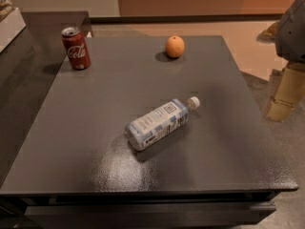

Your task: Pick blue plastic bottle

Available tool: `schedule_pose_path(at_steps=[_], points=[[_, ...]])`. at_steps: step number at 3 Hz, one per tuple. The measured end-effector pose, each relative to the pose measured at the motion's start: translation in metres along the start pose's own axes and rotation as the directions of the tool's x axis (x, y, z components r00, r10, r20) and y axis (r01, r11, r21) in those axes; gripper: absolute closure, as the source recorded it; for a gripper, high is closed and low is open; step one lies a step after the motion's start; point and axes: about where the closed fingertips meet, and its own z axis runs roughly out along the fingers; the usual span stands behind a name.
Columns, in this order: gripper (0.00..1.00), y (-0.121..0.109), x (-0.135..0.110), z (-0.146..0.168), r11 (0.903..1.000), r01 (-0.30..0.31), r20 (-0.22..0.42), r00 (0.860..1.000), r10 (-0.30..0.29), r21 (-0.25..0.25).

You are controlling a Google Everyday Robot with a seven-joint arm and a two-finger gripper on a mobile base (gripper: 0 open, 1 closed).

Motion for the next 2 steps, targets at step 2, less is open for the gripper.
schedule_pose_path(at_steps=[2], points=[[0.00,0.002,-0.054,0.033,0.9730,0.221,0.040,0.975,-0.219,-0.067]])
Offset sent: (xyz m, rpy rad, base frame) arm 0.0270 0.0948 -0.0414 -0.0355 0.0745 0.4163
